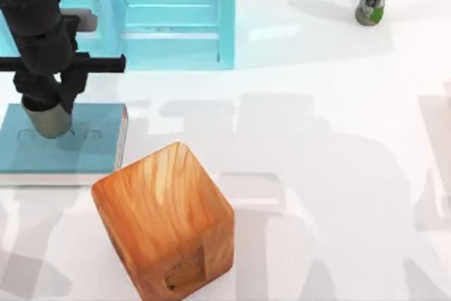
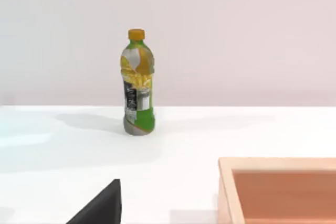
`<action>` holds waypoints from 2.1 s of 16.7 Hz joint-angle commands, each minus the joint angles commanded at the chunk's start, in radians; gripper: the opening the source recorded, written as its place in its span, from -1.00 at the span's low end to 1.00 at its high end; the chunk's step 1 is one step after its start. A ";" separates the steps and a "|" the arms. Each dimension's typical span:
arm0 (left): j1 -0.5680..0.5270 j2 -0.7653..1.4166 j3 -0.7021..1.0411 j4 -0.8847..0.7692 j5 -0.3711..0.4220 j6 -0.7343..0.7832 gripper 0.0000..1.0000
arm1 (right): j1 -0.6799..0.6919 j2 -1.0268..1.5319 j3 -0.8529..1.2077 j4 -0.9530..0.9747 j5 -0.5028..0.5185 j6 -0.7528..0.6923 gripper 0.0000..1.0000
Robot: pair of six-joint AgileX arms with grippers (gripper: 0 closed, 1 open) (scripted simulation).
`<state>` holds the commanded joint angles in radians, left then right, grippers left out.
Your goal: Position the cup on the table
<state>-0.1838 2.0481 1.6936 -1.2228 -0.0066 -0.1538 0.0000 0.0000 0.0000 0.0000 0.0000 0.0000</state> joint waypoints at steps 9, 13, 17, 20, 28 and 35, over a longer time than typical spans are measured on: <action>-0.012 0.001 0.082 -0.088 0.000 -0.012 -1.00 | 0.000 0.000 0.000 0.000 0.000 0.000 1.00; -0.136 0.108 0.237 -0.175 0.000 -0.139 -1.00 | 0.000 0.000 0.000 0.000 0.000 0.000 1.00; -0.336 0.261 0.544 -0.304 0.000 -0.339 -1.00 | 0.000 0.000 0.000 0.000 0.000 0.000 1.00; -0.491 0.368 0.769 -0.396 0.003 -0.491 -1.00 | 0.000 0.000 0.000 0.000 0.000 0.000 1.00; -0.644 0.462 0.944 -0.479 0.005 -0.641 -1.00 | 0.000 0.000 0.000 0.000 0.000 0.000 1.00; -0.634 0.418 0.791 -0.367 0.003 -0.637 -1.00 | 0.000 0.000 0.000 0.000 0.000 0.000 1.00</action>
<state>-0.8174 2.4661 2.4849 -1.5900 -0.0035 -0.7908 0.0000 0.0000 0.0000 0.0000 0.0000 0.0000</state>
